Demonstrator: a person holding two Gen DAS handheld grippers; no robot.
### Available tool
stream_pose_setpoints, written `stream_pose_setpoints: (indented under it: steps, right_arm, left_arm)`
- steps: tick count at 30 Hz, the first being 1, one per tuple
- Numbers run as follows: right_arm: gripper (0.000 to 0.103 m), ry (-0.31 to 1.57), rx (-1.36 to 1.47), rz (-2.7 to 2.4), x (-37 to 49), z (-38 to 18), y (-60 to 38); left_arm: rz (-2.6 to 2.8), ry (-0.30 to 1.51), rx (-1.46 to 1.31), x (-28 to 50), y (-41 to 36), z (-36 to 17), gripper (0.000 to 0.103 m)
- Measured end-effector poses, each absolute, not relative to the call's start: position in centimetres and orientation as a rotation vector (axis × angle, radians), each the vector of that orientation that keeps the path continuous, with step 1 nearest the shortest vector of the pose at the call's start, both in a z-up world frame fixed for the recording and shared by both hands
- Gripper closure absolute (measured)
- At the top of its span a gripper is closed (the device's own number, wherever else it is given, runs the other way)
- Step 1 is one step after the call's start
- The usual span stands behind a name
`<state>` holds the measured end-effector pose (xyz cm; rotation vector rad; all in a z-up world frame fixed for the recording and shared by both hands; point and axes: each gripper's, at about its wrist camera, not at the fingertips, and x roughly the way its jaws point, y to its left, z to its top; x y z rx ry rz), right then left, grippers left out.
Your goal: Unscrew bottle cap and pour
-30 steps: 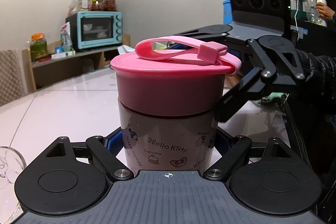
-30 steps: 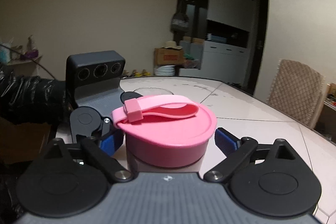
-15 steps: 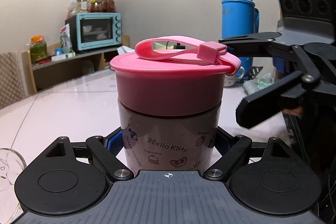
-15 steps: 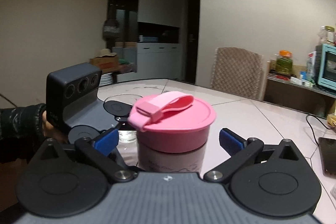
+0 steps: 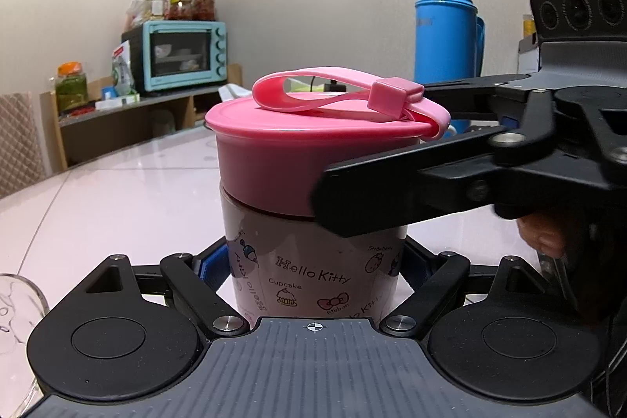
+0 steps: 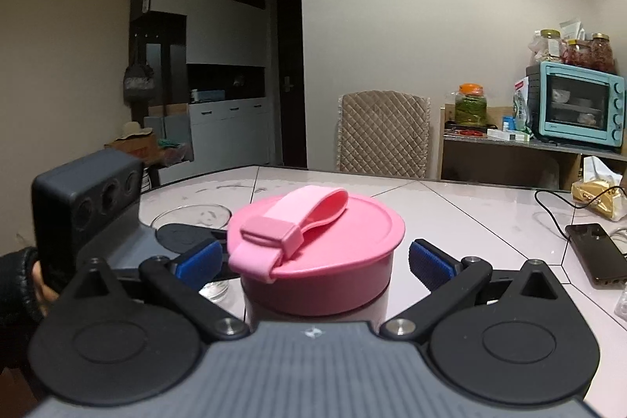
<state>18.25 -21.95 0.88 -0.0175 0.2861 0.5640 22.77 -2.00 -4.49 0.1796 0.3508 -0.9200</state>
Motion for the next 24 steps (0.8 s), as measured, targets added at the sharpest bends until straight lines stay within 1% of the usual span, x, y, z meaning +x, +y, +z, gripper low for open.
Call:
stream_pose_setpoints:
  steps: [3, 6, 7, 9, 16, 24]
  right_arm:
    - [0.001, 0.283, -0.014, 0.544, 18.7, 0.8, -21.8]
    - [0.008, 0.286, -0.018, 0.537, 18.6, 1.0, -21.7]
    - [0.013, 0.285, -0.022, 0.538, 18.6, 1.0, -21.6]
    - [0.017, 0.283, -0.028, 0.541, 18.6, 1.0, -21.5]
    - [0.018, 0.292, -0.067, 0.629, 18.9, 1.2, -22.4]
    - [0.018, 0.333, -0.152, 1.005, 22.8, 2.1, -25.9]
  left_arm:
    - [-0.922, 0.353, 0.178, 22.9, -1.9, -4.5, 0.013]
    - [-0.921, 0.353, 0.176, 22.8, -1.8, -4.4, 0.013]
    - [-0.920, 0.353, 0.176, 22.8, -1.8, -4.4, 0.013]
    - [-0.920, 0.353, 0.178, 22.7, -2.0, -4.5, 0.013]
    - [-0.926, 0.353, 0.179, 22.9, -1.9, -4.6, 0.013]
    - [-0.931, 0.350, 0.183, 22.9, -1.9, -4.7, 0.013]
